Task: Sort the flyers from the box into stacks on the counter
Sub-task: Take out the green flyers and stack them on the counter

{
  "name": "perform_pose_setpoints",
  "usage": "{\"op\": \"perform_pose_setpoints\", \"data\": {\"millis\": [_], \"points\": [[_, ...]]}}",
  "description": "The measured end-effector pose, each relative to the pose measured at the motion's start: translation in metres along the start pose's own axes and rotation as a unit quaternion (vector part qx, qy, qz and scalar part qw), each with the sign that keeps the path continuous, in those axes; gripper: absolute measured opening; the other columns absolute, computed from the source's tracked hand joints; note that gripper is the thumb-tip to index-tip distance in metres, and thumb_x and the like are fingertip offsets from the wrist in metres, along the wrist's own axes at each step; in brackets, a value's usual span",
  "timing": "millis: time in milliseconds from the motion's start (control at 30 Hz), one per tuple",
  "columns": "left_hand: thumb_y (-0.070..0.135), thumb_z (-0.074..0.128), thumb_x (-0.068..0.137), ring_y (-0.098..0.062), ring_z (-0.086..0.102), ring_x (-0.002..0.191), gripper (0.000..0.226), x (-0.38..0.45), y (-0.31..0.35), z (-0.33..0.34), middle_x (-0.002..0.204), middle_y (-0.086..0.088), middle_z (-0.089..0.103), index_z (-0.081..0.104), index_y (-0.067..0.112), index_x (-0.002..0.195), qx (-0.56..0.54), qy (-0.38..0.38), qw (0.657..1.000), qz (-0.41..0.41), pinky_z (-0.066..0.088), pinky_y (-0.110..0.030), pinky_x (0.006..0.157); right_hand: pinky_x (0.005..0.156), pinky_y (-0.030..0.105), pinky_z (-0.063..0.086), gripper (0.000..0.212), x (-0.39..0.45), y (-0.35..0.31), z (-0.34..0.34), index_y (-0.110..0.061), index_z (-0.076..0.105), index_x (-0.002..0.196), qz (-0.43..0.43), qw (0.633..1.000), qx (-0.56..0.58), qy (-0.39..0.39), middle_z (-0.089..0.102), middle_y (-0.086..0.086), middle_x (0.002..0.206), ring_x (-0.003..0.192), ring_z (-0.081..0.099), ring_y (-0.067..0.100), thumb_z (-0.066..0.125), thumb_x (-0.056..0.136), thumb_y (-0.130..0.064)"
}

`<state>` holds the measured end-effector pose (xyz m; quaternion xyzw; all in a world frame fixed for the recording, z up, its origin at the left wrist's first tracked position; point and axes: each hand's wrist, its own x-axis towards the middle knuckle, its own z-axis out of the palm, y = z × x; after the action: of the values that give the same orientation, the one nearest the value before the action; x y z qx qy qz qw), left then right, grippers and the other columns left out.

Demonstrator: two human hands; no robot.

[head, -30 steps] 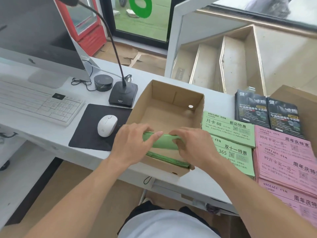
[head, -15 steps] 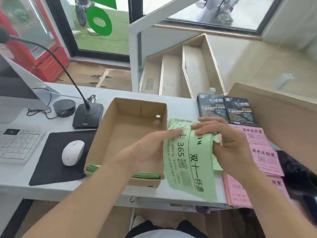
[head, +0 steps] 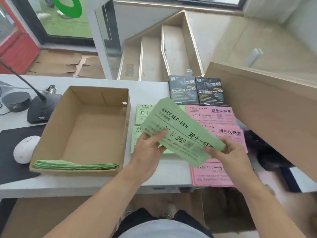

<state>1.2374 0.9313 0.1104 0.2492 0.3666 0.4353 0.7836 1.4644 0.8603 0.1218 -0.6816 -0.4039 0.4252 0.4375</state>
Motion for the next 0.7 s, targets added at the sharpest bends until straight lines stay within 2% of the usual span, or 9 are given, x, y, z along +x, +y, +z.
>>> {"op": "perform_pose_setpoints", "data": {"millis": [67,100,200,267,333,400,433,500,700], "points": [[0.002,0.075,0.081,-0.028,0.069,0.108,0.033,0.006,0.004,-0.009,0.115,-0.012,0.074,0.063,0.005,0.112,0.135,0.044,0.988,0.059,0.055,-0.034,0.086,0.077,0.032,0.060,0.018,0.022,-0.002,-0.014,-0.017,0.071,0.098,-0.031,0.999,-0.009,0.043,0.079,-0.005,0.095,0.094,0.074,0.016,0.080,0.084,-0.013],[-0.001,0.076,0.082,-0.026,0.071,0.104,0.026,0.010,0.008,-0.011,0.109,-0.008,0.076,0.064,0.007,0.104,0.220,0.063,0.970,0.086,0.055,-0.031,0.082,0.079,0.034,0.060,0.017,0.035,-0.004,-0.018,-0.019,0.070,0.097,-0.050,0.998,-0.023,0.042,0.078,-0.007,0.094,0.095,0.074,0.015,0.080,0.085,-0.013],[-0.002,0.073,0.086,-0.015,0.073,0.096,0.021,0.020,0.019,-0.014,0.098,0.001,0.078,0.065,0.012,0.099,0.372,0.101,0.909,0.159,0.057,-0.029,0.080,0.081,0.039,0.061,0.021,0.064,-0.016,-0.011,-0.028,0.068,0.088,-0.092,0.995,-0.047,-0.006,0.078,-0.009,0.092,0.094,0.073,0.020,0.078,0.088,-0.009],[-0.002,0.069,0.088,-0.007,0.070,0.083,0.020,0.025,0.021,-0.014,0.095,0.004,0.076,0.063,0.013,0.100,0.401,0.143,0.882,0.202,0.053,-0.023,0.070,0.077,0.049,0.060,0.022,0.079,-0.017,-0.002,-0.031,0.069,0.088,-0.107,0.992,-0.055,-0.026,0.078,-0.003,0.095,0.094,0.073,0.029,0.079,0.088,-0.011],[0.007,0.065,0.090,-0.007,0.063,0.071,0.021,0.027,0.016,-0.016,0.092,0.009,0.073,0.062,0.026,0.099,0.421,0.173,0.868,0.197,0.047,-0.027,0.062,0.073,0.045,0.059,0.019,0.087,-0.010,0.004,-0.028,0.069,0.091,-0.111,0.991,-0.063,-0.034,0.077,-0.001,0.095,0.092,0.071,0.030,0.079,0.088,-0.012],[0.015,0.063,0.091,-0.006,0.063,0.075,0.022,0.027,0.002,-0.019,0.094,0.015,0.069,0.059,0.034,0.102,0.459,0.212,0.847,0.163,0.045,-0.022,0.061,0.079,0.040,0.060,0.017,0.089,0.003,0.009,-0.030,0.070,0.091,-0.103,0.990,-0.084,-0.047,0.077,-0.008,0.094,0.092,0.072,0.022,0.078,0.088,-0.016],[0.013,0.063,0.092,-0.007,0.065,0.083,0.024,0.027,-0.008,-0.021,0.095,0.016,0.067,0.059,0.031,0.106,0.461,0.234,0.841,0.158,0.043,-0.012,0.060,0.082,0.040,0.060,0.017,0.089,0.011,0.011,-0.033,0.070,0.091,-0.093,0.988,-0.102,-0.064,0.076,-0.012,0.094,0.092,0.072,0.017,0.078,0.089,-0.018],[0.007,0.064,0.091,-0.011,0.065,0.094,0.029,0.029,-0.027,-0.024,0.099,0.015,0.065,0.056,0.023,0.114,0.424,0.271,0.849,0.160,0.040,-0.002,0.060,0.086,0.039,0.059,0.016,0.088,0.025,0.014,-0.035,0.071,0.097,-0.070,0.985,-0.122,-0.099,0.076,-0.018,0.097,0.092,0.071,0.007,0.077,0.089,-0.021],[0.002,0.060,0.096,0.017,0.053,0.086,0.041,0.033,-0.044,-0.024,0.101,0.023,0.056,0.046,0.019,0.130,0.363,0.326,0.858,0.159,0.039,0.001,0.062,0.086,0.030,0.057,0.024,0.092,0.037,0.021,-0.034,0.070,0.112,-0.065,0.986,-0.114,-0.104,0.075,-0.019,0.105,0.098,0.070,0.001,0.075,0.092,-0.022]]}}
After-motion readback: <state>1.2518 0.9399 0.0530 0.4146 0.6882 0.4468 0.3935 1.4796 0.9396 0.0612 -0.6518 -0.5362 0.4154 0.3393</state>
